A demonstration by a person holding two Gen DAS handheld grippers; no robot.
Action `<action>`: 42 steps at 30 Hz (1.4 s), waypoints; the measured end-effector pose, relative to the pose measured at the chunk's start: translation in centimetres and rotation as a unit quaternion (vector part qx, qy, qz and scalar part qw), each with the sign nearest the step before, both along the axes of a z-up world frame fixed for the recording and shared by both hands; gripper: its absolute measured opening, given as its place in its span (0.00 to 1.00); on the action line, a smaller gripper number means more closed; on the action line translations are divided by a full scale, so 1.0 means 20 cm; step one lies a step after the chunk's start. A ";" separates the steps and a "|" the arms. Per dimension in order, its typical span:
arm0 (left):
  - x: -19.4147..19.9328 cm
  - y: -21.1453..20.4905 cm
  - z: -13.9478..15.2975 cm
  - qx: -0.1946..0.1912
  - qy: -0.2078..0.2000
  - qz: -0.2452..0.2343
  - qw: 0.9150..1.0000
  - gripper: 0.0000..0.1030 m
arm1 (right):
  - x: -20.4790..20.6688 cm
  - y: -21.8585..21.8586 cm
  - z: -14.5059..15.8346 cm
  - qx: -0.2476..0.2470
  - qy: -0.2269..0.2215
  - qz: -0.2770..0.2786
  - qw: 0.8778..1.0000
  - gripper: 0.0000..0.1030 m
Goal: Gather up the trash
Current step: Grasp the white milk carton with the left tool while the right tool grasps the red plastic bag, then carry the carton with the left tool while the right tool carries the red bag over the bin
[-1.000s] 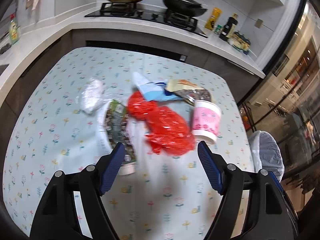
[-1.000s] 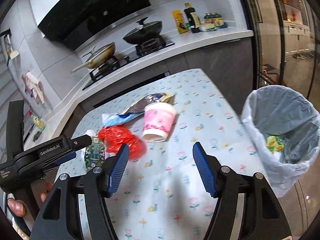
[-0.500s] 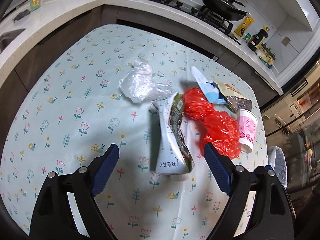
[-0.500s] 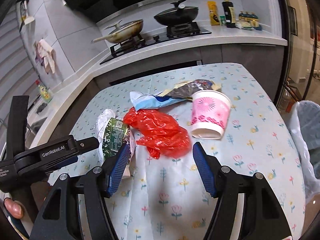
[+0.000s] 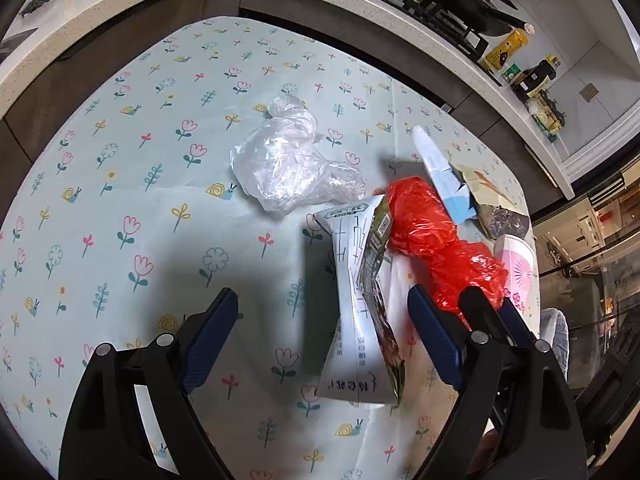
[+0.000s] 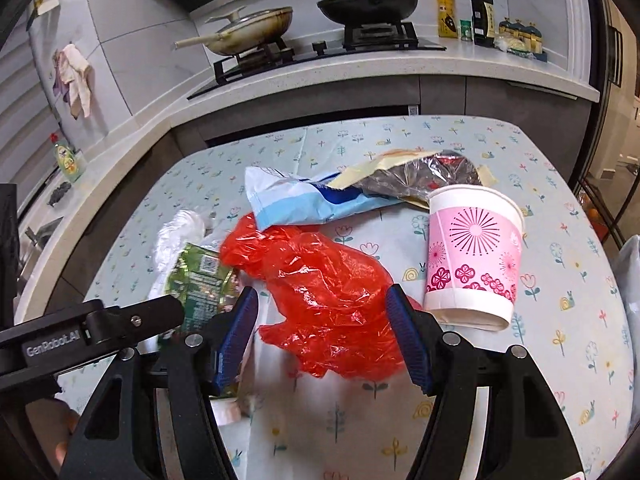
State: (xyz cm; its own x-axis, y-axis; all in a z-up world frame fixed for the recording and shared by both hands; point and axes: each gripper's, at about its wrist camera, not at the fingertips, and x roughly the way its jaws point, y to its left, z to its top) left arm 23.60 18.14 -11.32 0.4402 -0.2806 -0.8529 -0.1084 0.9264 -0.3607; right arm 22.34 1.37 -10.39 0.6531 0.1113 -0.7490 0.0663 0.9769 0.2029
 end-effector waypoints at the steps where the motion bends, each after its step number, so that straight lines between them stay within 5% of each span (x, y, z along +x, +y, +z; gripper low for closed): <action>1: 0.01 -0.01 -0.01 0.001 0.002 -0.001 1.000 0.80 | 0.01 0.00 -0.01 0.001 0.002 0.000 1.000 0.62; 3: 0.03 -0.02 -0.04 0.005 0.007 -0.002 1.000 0.79 | 0.02 0.00 -0.04 0.002 0.005 0.001 1.000 0.58; 5: 0.04 -0.03 -0.06 0.013 0.010 -0.001 1.000 0.76 | 0.03 0.00 -0.07 -0.001 0.009 0.006 1.000 0.43; 8: 0.06 -0.04 -0.09 0.019 0.017 -0.009 1.000 0.60 | 0.01 -0.02 -0.08 0.006 0.009 0.012 1.000 0.29; 17: 0.02 -0.12 -0.04 0.023 0.007 -0.031 0.999 0.21 | -0.11 -0.07 -0.02 0.033 -0.005 0.021 0.999 0.17; 28: -0.14 -0.25 0.16 0.044 -0.029 -0.047 0.997 0.15 | -0.38 -0.19 0.24 0.059 -0.064 0.015 0.996 0.16; 42: -0.44 -0.65 0.45 0.070 -0.092 -0.115 0.987 0.14 | -0.78 -0.60 0.51 0.070 -0.136 -0.054 0.987 0.16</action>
State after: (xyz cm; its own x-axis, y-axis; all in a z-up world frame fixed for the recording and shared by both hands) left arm 14.80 5.08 -2.36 0.5293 -0.2761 -0.8022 0.1652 0.9610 -0.2217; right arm 6.82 -10.69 -0.17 0.8420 0.1204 -0.5259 0.0918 0.9285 0.3597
